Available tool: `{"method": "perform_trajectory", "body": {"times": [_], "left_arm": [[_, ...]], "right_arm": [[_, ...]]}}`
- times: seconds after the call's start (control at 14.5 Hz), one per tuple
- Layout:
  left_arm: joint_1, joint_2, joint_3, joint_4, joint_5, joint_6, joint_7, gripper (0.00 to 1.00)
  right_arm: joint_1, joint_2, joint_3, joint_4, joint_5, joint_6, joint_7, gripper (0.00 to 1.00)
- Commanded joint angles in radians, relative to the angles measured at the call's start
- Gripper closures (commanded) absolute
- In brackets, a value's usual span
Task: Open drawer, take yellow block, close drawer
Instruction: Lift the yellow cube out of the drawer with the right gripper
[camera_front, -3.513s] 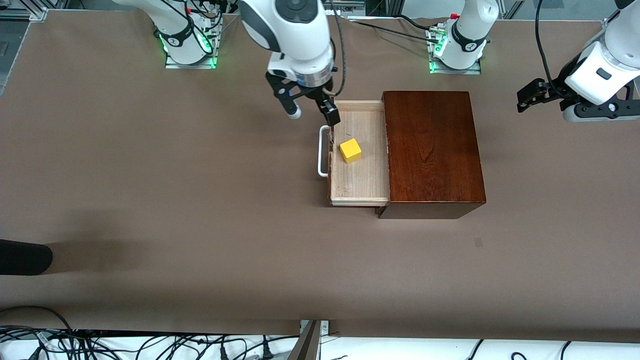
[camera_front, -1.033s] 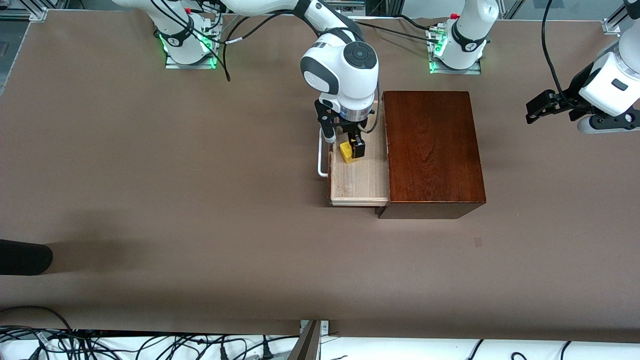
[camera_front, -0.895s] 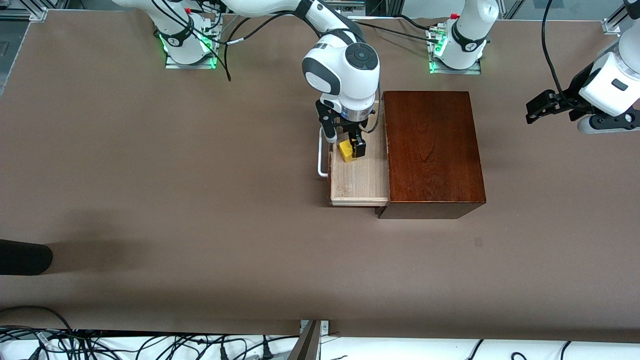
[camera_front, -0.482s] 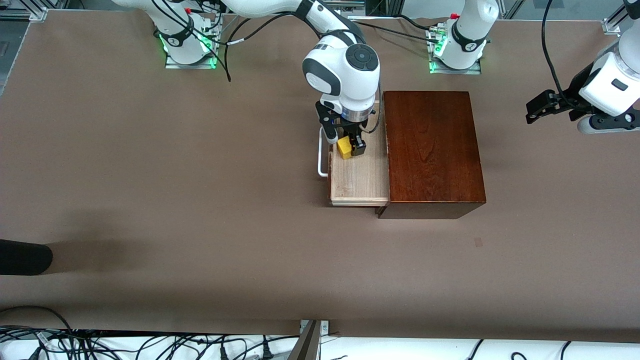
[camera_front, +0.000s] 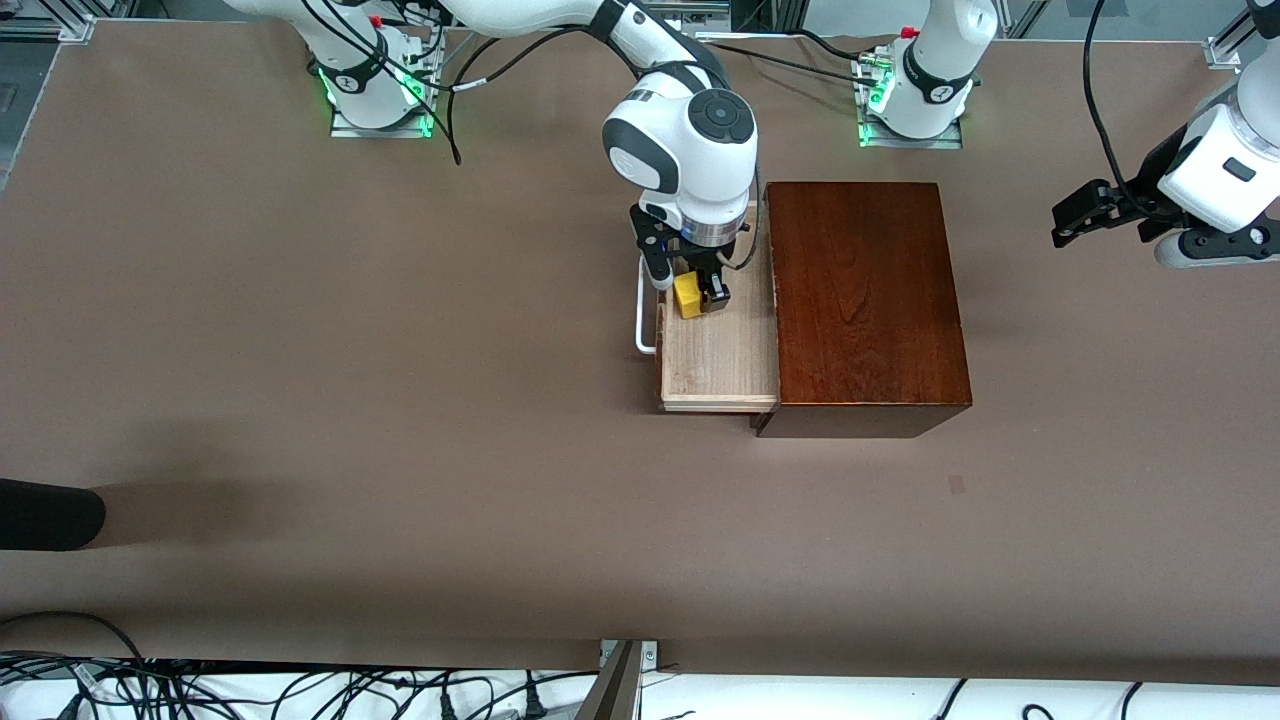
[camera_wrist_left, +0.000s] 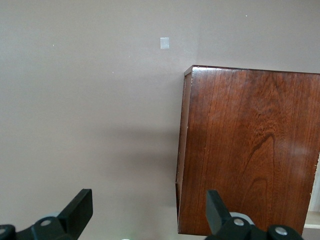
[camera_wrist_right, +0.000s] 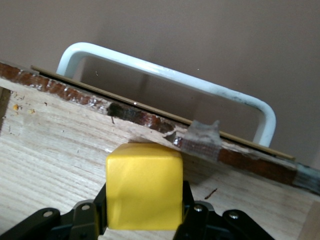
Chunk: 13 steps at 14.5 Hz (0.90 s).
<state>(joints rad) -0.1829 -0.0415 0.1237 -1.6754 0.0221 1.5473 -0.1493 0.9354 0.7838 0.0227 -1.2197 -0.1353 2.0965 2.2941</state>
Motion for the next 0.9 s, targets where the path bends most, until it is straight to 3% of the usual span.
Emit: {"method": "perform_trajectory", "body": {"times": [0.0,0.14,0.41,0.69,0.83], "left_arm": [[0.01,0.014,-0.004,0.028,-0.011,-0.006,0.017,0.0],[0.01,0.014,-0.004,0.028,-0.011,-0.006,0.017,0.0],[0.01,0.014,-0.006,0.028,-0.011,-0.006,0.017,0.0],[0.01,0.015,-0.004,0.028,-0.011,-0.006,0.017,0.0],[0.01,0.015,-0.004,0.028,-0.011,-0.006,0.017,0.0]], "right_arm": [[0.003,-0.003,-0.003,0.022,-0.003,-0.012,0.028,1.0],[0.003,-0.006,-0.006,0.032,-0.003,-0.045,0.028,1.0],[0.003,-0.018,0.003,0.164,-0.001,-0.209,0.028,1.0],[-0.012,-0.167,-0.006,0.183,0.039,-0.291,0.012,1.0],[-0.029,-0.257,-0.004,0.168,0.048,-0.331,-0.092,1.0]]}}
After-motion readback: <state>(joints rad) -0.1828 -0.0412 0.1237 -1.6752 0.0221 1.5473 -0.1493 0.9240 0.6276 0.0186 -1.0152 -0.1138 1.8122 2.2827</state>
